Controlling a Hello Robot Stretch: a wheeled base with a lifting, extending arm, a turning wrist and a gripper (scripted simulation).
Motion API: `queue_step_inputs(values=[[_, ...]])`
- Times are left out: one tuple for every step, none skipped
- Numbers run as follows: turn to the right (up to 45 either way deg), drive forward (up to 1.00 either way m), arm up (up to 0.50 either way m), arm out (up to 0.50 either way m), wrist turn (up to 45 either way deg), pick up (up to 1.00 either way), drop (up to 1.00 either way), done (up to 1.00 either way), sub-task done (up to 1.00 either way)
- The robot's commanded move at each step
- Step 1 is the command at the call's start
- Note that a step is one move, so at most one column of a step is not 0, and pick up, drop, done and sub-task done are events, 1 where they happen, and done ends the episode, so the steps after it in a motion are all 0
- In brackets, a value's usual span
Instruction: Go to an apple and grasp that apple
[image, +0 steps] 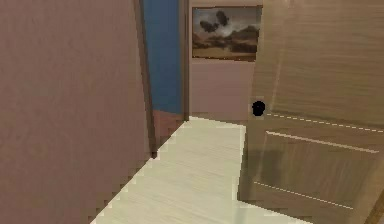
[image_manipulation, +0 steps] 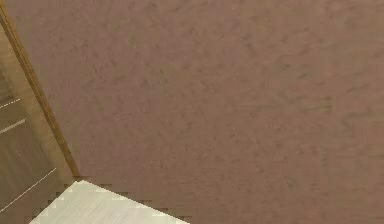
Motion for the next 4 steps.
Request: queue_step_inputs(values=[[-3.0, 0.00, 0.00, 0.00, 0.0, 0.00, 0.00, 0.00, 0.00], [0.0, 1.00, 0.00, 0.00, 0.0, 0.00, 0.00, 0.00, 0.00], [0.0, 0.95, 0.00, 0.00, 0.0, 0.00, 0.00, 0.00, 0.00], [0.0, 0.35, 0.00, 0.00, 0.0, 0.00, 0.00, 0.00, 0.00]])
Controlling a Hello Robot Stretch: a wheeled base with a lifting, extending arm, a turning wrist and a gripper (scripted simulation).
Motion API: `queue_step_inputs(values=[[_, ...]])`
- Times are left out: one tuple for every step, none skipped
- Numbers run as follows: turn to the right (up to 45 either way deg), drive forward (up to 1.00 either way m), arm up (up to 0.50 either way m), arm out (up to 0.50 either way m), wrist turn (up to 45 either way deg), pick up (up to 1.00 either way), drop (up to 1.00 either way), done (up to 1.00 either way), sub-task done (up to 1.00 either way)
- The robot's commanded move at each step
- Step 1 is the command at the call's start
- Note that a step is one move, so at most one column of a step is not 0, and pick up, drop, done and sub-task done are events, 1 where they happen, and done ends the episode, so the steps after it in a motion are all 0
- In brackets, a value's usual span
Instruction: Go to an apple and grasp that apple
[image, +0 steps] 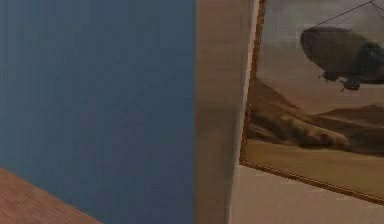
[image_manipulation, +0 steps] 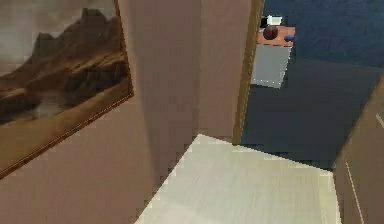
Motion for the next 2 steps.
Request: queue_step_inputs(values=[[-45.0, 0.00, 0.00, 0.00, 0.0, 0.00, 0.00, 0.00, 0.00], [-18.0, 0.00, 0.00, 0.00, 0.0, 0.00, 0.00, 0.00, 0.00]])
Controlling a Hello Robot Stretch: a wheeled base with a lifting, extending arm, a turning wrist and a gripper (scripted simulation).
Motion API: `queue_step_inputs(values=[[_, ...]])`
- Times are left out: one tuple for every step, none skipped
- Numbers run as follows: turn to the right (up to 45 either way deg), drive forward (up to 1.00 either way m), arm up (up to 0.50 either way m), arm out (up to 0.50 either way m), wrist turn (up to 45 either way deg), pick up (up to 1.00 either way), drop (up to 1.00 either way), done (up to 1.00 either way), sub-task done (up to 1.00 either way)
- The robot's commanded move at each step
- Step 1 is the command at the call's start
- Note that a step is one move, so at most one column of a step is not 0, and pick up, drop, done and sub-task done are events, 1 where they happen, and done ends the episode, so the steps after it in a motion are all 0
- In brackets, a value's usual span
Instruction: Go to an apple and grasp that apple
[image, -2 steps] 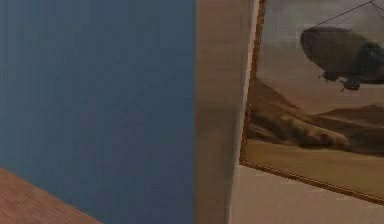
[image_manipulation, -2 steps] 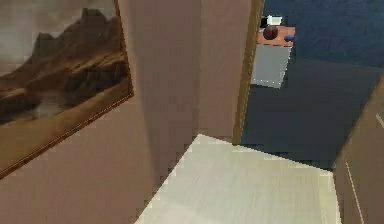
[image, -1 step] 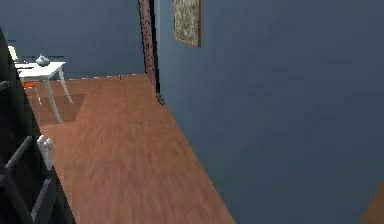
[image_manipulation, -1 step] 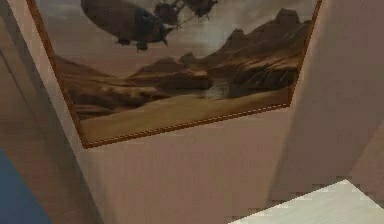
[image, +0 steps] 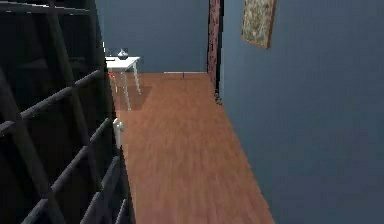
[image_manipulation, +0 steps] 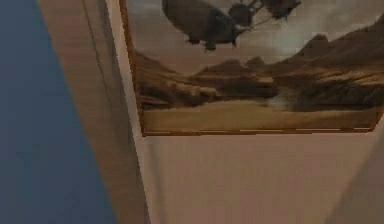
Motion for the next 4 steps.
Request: queue_step_inputs(values=[[0.0, 0.75, 0.00, 0.00, 0.0, 0.00, 0.00, 0.00, 0.00], [-3.0, 0.00, 0.00, 0.00, 0.0, 0.00, 0.00, 0.00, 0.00], [45.0, 0.00, 0.00, 0.00, 0.0, 0.00, 0.00, 0.00, 0.00], [45.0, 0.00, 0.00, 0.00, 0.0, 0.00, 0.00, 0.00, 0.00]])
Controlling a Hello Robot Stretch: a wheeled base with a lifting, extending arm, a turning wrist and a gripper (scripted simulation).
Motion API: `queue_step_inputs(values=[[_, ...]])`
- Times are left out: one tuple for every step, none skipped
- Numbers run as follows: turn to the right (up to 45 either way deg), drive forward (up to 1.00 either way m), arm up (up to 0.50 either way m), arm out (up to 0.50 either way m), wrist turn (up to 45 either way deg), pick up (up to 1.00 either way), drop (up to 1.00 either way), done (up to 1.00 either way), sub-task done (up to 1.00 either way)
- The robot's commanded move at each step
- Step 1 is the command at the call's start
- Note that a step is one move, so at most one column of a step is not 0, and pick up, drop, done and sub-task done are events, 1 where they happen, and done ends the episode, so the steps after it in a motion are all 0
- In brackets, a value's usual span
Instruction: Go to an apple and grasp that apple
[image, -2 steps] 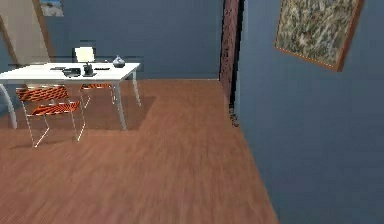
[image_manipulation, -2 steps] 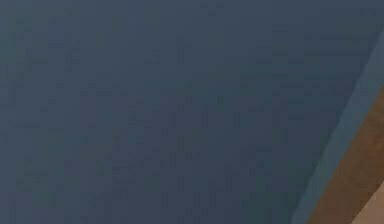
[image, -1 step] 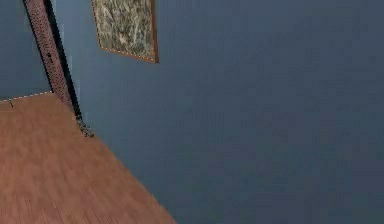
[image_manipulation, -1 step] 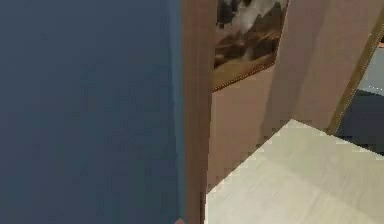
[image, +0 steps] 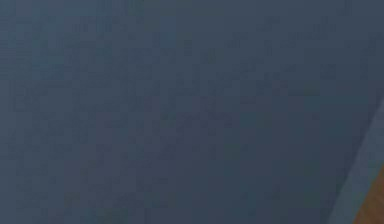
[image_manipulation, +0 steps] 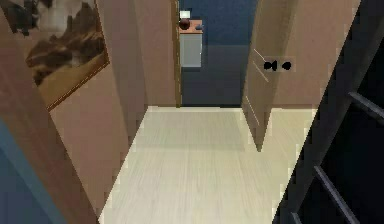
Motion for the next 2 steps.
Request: queue_step_inputs(values=[[18.0, 0.00, 0.00, 0.00, 0.0, 0.00, 0.00, 0.00, 0.00], [0.0, 0.10, 0.00, 0.00, 0.0, 0.00, 0.00, 0.00, 0.00]])
